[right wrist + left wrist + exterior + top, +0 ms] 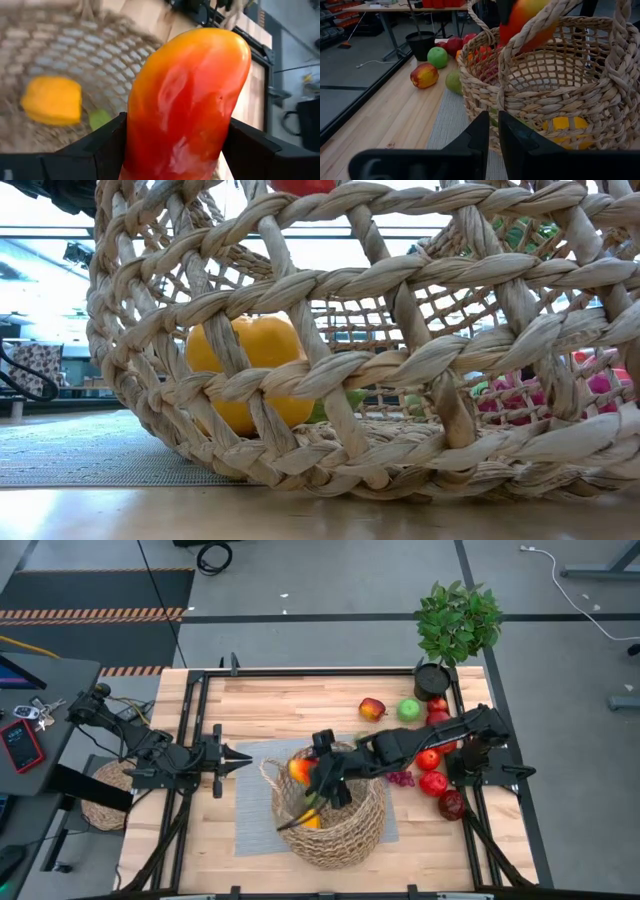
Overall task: Build produce basket
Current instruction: Put the mango into the basket
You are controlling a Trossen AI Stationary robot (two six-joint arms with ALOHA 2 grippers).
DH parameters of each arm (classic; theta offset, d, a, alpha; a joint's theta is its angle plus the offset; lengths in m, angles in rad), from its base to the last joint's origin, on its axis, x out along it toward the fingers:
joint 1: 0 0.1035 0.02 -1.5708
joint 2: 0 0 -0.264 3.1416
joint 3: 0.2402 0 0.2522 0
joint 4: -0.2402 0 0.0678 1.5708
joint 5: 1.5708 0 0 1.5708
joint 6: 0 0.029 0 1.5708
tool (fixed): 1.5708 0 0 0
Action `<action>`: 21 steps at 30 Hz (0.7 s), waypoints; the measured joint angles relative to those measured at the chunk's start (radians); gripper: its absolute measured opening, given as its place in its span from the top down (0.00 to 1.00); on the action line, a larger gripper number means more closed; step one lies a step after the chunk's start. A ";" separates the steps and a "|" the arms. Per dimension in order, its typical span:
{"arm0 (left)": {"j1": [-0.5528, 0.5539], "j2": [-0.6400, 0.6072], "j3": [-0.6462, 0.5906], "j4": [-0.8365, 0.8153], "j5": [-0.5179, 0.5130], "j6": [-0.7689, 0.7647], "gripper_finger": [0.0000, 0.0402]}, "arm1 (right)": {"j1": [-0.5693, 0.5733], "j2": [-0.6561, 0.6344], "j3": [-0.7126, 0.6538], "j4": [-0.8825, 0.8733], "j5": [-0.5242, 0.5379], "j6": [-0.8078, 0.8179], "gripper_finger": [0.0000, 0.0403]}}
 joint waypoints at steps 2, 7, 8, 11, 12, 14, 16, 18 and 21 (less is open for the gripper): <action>0.000 0.000 0.000 0.000 0.000 0.000 0.88 | 0.008 0.002 0.000 -0.020 0.032 -0.036 0.30; 0.000 0.000 0.000 0.000 0.000 0.000 0.88 | 0.027 0.000 0.000 -0.042 0.139 -0.120 0.30; 0.000 0.000 0.000 0.000 0.000 0.000 0.88 | 0.034 -0.001 0.000 -0.049 0.160 -0.146 0.30; 0.000 0.000 0.000 0.000 0.000 0.000 0.88 | 0.051 0.005 0.000 -0.059 0.214 -0.227 0.30; 0.000 0.000 0.000 0.000 0.000 0.000 0.88 | 0.056 0.011 0.000 -0.061 0.232 -0.257 0.30; 0.000 0.000 0.000 0.000 0.000 0.000 0.88 | 0.063 0.019 -0.002 -0.081 0.260 -0.324 0.30; 0.000 0.000 0.000 0.000 0.000 0.000 0.88 | 0.064 0.026 -0.003 -0.084 0.270 -0.396 0.30; 0.000 0.000 0.000 0.000 0.000 0.000 0.88 | 0.065 0.032 -0.002 -0.095 0.297 -0.461 0.30; 0.000 0.000 0.000 0.000 0.000 0.000 0.88 | 0.065 0.033 -0.007 -0.104 0.308 -0.593 0.29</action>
